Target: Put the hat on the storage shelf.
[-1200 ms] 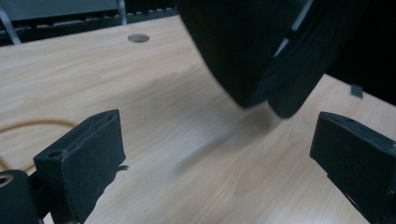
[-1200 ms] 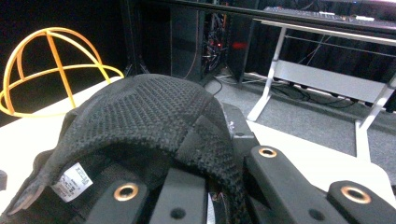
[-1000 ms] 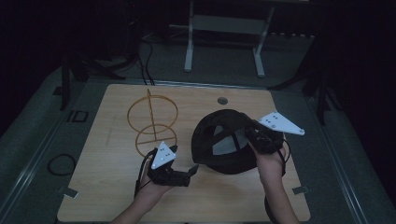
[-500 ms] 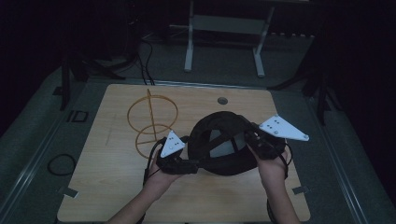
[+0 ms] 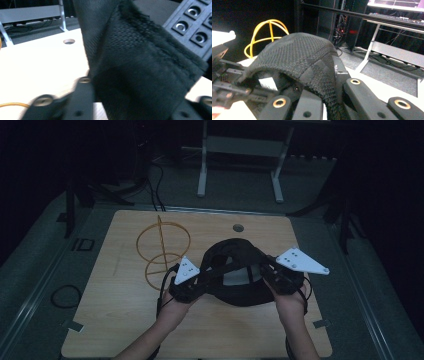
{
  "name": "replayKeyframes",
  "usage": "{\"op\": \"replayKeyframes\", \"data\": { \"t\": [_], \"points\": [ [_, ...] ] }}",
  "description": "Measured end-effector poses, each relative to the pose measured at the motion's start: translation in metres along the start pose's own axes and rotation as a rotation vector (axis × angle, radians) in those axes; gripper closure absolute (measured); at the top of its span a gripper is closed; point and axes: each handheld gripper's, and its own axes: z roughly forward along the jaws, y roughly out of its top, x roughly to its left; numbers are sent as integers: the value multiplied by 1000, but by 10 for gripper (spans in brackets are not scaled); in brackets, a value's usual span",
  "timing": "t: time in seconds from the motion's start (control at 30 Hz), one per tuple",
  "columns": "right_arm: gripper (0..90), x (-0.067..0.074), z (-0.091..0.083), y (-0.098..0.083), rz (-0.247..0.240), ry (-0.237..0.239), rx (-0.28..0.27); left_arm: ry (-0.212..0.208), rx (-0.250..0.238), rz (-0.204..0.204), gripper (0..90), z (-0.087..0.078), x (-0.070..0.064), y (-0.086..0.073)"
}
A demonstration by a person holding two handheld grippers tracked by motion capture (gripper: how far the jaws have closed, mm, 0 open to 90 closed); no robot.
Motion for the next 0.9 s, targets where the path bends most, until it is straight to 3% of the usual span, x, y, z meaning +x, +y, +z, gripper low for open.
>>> {"op": "replayKeyframes", "data": {
  "t": [0.17, 0.47, 0.63, 0.9],
  "points": [
    [885, 3, 0, -8, -4, 0, 16, 47, 0, 25, 881, 3, -2, 0],
    [865, 1, -6, -29, 29, -16, 27, 38, -15, 10, 888, 2, -4, 4],
    [796, 0, -12, -40, 31, -29, 23, 32, -28, 10, 889, 0, -8, 13],
    [585, 1, -21, -49, 57, -36, 22, 27, -61, 18, 890, -3, -13, 29]
  ]
}}
